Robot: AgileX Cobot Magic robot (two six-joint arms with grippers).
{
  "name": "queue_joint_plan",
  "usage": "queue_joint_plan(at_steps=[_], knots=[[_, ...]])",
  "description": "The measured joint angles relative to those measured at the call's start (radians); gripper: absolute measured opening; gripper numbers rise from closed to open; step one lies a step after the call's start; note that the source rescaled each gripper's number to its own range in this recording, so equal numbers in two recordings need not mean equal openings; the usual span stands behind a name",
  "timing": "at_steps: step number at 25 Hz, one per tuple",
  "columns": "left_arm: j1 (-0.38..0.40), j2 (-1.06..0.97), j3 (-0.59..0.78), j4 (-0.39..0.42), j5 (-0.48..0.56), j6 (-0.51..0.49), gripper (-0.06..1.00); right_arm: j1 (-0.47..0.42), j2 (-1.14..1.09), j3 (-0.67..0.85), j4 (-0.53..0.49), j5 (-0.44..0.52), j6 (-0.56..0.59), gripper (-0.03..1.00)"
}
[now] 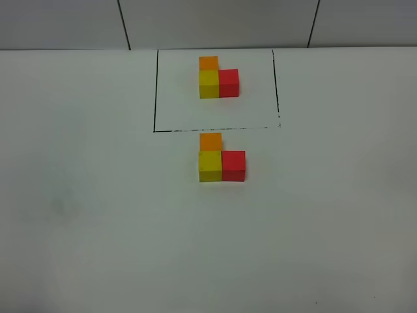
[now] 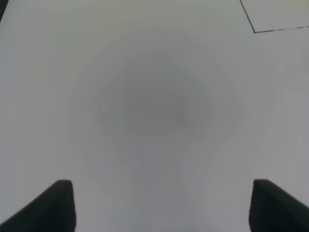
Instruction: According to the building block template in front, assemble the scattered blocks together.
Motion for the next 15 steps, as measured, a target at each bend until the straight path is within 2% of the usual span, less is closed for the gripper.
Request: queue_joint_plan(at_steps=[15], knots=[[0.000, 0.000, 0.000, 0.000, 0.000, -0.001, 0.77, 0.000, 0.000, 0.000, 0.000, -0.001, 0.003, 0.80]])
